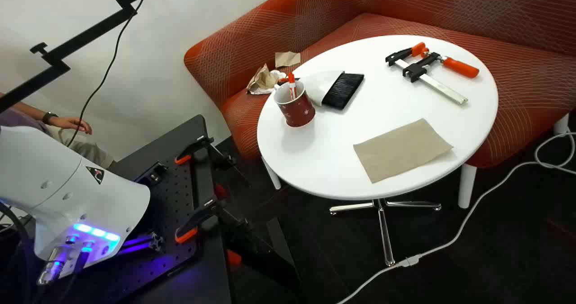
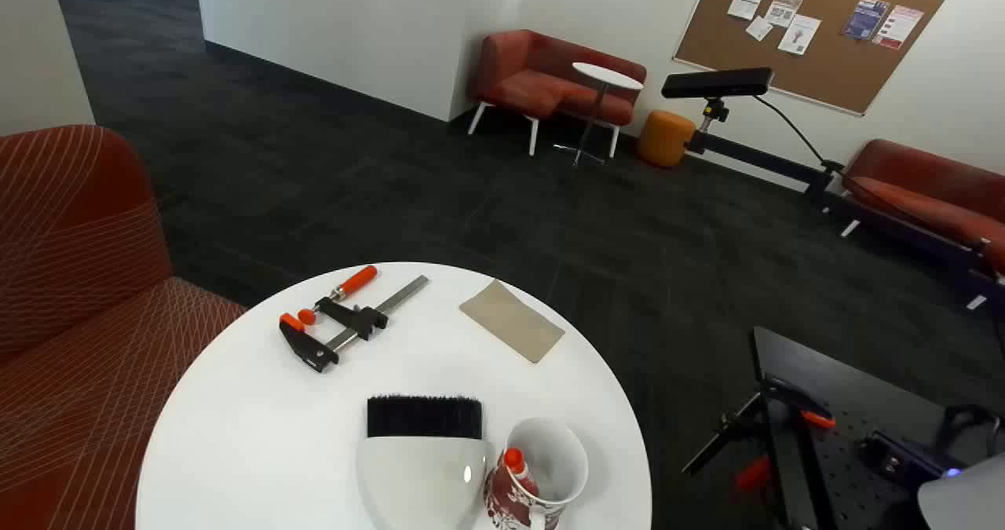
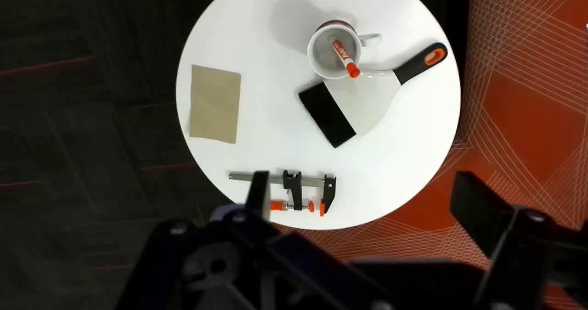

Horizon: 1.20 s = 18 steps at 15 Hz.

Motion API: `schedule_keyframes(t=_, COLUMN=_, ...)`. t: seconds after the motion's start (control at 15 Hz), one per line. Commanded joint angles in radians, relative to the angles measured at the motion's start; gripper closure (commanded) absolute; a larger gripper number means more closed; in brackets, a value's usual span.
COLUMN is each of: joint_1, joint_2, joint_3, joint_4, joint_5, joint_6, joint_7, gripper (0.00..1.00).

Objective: Pick up the pen from the mug cup and put it on the table.

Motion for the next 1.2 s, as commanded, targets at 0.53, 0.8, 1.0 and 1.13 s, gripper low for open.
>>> schedule_keyframes(t=0.53, joint_1=0.025, joint_2=0.013, joint_3=-0.041, joint_4=-0.012, joint_5=-0.012, joint_6=0.025, joint_7=-0.024, gripper=0.00)
schedule_keyframes(t=0.8, joint_1=0.037, joint_2=0.036, joint_3=-0.064, joint_4=-0.073, joint_5=-0.008, joint_6=0.150, joint_7=-0.091, gripper=0.00)
schedule_keyframes(t=1.0, joint_1=0.049, joint_2=0.062, joint_3=-0.077, joint_4=-0.151, joint_5=0.005, joint_6=0.304, joint_7=-0.129, gripper=0.00)
schedule_keyframes(t=1.13, joint_1=0.061, joint_2=0.079, joint_3=-0.087, joint_4=-0.215, joint_5=0.025, joint_6=0.404, joint_7=-0.151, gripper=0.00)
